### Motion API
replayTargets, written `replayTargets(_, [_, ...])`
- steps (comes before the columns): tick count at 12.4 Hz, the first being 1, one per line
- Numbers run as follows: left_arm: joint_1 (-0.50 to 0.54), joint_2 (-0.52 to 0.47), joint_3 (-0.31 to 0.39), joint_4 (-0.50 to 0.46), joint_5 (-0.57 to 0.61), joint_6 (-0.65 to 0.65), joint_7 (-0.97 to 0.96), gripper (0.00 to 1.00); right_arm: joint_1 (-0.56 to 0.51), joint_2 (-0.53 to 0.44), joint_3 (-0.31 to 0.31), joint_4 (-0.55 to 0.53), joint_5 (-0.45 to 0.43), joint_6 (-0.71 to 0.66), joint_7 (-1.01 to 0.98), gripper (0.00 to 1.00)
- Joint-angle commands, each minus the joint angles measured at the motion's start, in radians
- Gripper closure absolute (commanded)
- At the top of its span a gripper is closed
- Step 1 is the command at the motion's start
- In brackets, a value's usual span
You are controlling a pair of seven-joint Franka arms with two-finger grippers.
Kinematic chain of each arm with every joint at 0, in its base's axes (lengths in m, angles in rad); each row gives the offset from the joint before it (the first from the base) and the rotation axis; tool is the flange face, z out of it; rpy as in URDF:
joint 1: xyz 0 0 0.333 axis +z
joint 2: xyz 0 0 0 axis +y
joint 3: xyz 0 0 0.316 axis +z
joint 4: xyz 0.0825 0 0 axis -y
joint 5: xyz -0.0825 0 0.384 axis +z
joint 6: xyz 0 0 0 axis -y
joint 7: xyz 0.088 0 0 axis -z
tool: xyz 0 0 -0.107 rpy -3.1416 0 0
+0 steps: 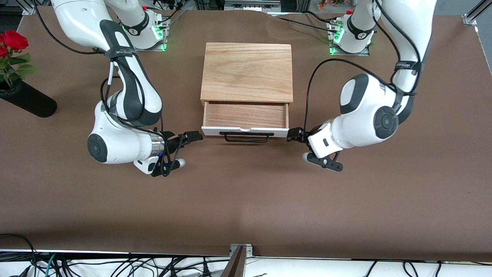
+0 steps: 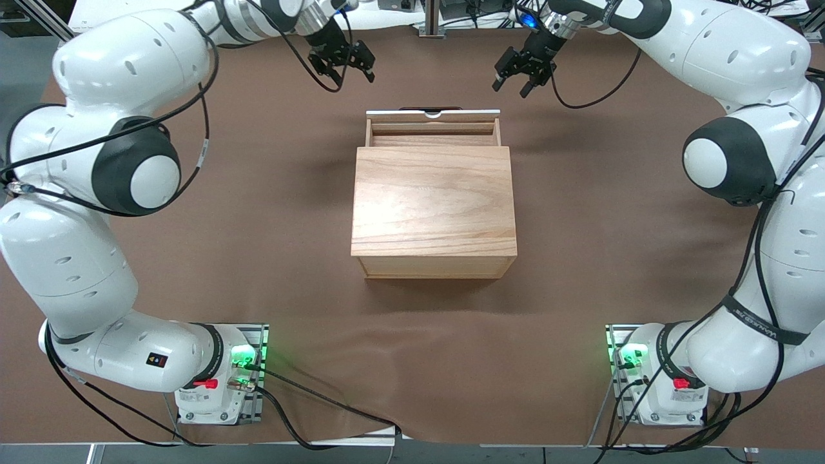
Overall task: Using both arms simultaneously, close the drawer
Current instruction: 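Move both grippers toward the white drawer front from either side, then press both grippers against the drawer front beside the black handle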
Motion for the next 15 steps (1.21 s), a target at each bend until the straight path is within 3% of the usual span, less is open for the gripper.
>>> replayTargets(1, [-0.024,0.034,0.005,0.027,-0.023,0.025,0.002,0.00,-0.005,0.034,0.004,0.035,0.059,0.025,-0.015,0.00])
replayTargets(4, [-0.053,0.071,0.005,0.026,-0.073,0.120,0.000,0.00,0.008,0.034,0.006,0.031,0.062,0.042,-0.016,0.00])
replayTargets(7, [-0.055,0.080,0.005,0.026,-0.064,0.120,0.005,0.00,0.021,0.045,0.004,0.021,0.101,0.085,-0.018,0.00])
replayTargets(15, [-0.086,0.097,0.005,0.006,-0.070,0.118,0.005,0.00,0.054,0.063,0.006,-0.020,0.102,0.120,-0.021,0.00])
